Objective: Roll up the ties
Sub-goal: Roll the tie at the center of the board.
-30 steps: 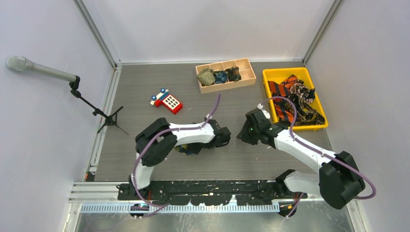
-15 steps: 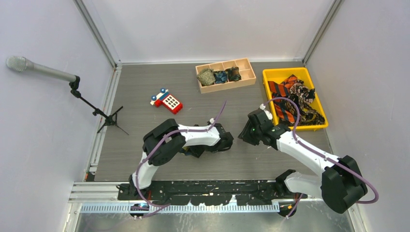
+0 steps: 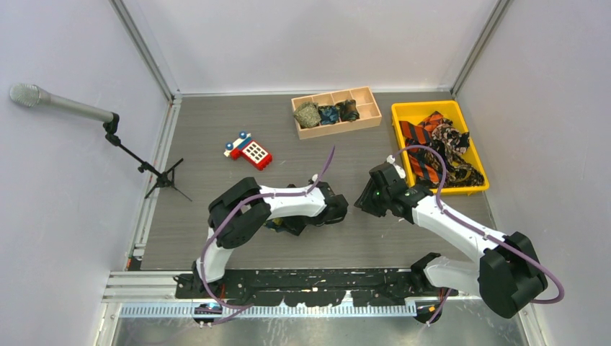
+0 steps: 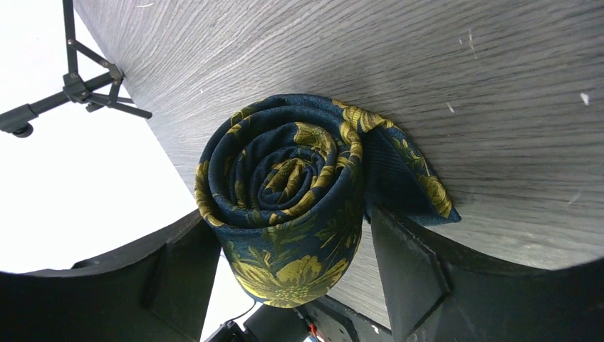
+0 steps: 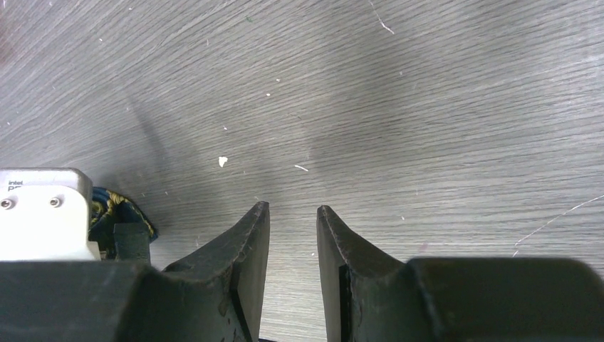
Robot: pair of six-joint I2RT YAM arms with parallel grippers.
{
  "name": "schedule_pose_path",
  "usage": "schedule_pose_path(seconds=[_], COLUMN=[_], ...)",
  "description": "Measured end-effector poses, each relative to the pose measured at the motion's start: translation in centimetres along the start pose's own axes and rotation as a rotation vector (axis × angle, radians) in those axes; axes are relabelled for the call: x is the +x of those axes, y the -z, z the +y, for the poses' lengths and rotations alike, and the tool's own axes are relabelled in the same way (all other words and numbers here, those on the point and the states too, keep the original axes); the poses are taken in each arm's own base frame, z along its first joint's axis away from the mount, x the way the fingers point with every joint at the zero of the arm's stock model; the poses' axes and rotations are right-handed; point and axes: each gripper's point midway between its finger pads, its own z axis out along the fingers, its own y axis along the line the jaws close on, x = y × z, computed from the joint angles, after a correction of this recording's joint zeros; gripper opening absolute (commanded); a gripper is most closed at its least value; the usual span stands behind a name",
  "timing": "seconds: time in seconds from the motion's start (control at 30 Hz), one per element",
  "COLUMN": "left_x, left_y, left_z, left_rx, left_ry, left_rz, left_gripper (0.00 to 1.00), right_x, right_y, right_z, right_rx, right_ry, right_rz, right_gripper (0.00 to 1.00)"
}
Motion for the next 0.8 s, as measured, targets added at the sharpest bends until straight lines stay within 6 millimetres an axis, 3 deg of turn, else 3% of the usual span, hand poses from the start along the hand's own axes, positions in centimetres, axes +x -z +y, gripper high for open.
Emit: schedule_pose_path(seconds=[0.6, 0.8], left_x=[-0.6, -0.5], left_y=[2.2, 3.4], left_z=[0.2, 0.6], left_rx=[0.101, 0.156], left_ry=[0.059, 0.091], left_rz=[-0.036, -0.052], left_gripper=[0.79, 0.81], right_x=[1.0, 1.3], right_y=[-0.6, -0.5], right_z=[0.3, 1.3], right_rx=[-0.010, -0.060], right_ry=[0.000, -0.002], right_rz=[0.057, 0.082], right_gripper=[0.35, 0.45])
